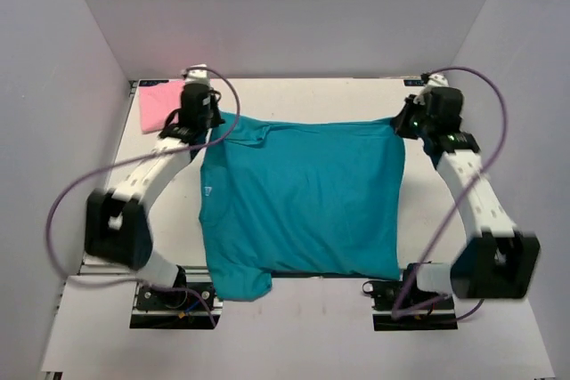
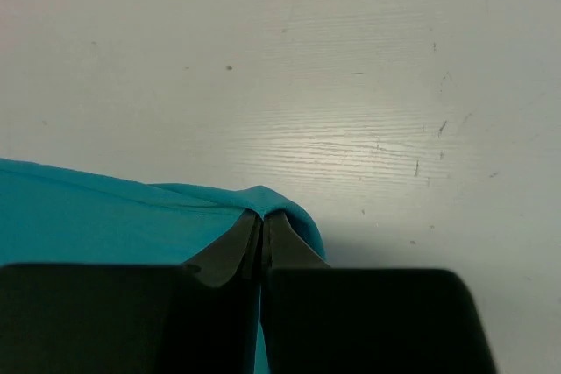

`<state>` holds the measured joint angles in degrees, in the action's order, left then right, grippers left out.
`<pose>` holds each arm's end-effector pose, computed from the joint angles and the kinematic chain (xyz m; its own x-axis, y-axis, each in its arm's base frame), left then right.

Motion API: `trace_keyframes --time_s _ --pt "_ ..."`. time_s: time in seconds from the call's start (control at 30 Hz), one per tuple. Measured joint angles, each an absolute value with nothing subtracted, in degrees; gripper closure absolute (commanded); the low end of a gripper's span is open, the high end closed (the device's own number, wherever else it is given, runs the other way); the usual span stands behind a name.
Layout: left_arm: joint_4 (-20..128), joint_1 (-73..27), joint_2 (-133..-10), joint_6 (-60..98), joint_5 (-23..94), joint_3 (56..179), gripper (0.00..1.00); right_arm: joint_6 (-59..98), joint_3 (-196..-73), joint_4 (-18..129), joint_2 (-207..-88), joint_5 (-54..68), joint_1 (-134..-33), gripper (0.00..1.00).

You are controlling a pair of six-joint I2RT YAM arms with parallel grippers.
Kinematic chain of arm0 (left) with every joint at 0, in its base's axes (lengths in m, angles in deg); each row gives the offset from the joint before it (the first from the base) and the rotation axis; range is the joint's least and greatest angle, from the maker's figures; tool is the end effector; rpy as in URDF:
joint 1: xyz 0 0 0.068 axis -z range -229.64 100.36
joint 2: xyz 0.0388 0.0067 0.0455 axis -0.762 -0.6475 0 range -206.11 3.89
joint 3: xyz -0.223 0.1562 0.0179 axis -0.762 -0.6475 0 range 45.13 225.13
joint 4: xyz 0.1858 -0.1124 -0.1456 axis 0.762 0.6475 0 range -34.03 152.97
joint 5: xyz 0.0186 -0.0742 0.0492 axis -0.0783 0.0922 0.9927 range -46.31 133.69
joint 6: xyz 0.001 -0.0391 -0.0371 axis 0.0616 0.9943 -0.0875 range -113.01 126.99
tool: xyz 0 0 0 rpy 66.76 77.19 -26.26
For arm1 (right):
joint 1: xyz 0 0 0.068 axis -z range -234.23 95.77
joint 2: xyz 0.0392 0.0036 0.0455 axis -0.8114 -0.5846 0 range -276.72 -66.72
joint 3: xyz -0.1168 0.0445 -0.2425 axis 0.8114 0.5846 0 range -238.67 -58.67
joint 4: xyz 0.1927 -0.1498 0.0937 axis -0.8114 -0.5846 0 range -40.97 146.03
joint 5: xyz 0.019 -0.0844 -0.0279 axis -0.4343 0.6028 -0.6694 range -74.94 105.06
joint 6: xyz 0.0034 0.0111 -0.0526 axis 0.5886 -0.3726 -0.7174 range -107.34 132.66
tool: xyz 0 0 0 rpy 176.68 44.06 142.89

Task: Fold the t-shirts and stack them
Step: Flatten out the tshirt

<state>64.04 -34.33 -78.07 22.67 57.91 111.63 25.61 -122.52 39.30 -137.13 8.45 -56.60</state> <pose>0.3251 -0.0799 0.3242 -0.3813 -0.1672 -0.9092 -0.0668 0.9859 -0.1533 0.2818 0.0158 0.3506 -0.4179 0.2056 -0.8849 -0.0543 0.9667 0.2502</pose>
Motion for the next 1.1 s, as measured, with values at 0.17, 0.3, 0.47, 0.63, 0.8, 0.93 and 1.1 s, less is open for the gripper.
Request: trace_keyframes --time_s 0.17,0.3,0.47,0.63,0.8,0.93,1.1 --pt "62.3 -34.8 -102.0 22.4 58.6 119.4 0.81 25.4 -128.6 43.5 -158.9 7.4 -56.1 0.56" --pt "70.6 -35.4 -123.7 22.3 58.9 144.4 0.00 24.6 -143.7 41.5 -175.7 5.2 -55.4 0.10" --pt "77.3 -36.6 -132.6 23.2 58.3 157.2 0.00 24.4 -156.9 38.7 -186.2 4.8 -55.2 0.10" --pt "78.6 -37.6 -126.9 23.1 57.7 152.3 0.00 24.4 -154.4 36.7 -181.7 4.6 -55.1 0.10" --pt "81.6 -38.0 -118.9 23.2 57.7 149.3 0.00 24.4 -146.1 36.6 -171.7 4.5 -55.1 0.10" --pt "81.7 -37.7 -108.0 23.2 55.6 138.7 0.00 25.1 -136.7 36.6 -163.4 4.1 -55.0 0.10" --pt "79.4 -36.6 -95.1 23.6 44.5 121.2 0.00 26.1 -125.5 36.5 -158.3 2.5 -55.5 0.10"
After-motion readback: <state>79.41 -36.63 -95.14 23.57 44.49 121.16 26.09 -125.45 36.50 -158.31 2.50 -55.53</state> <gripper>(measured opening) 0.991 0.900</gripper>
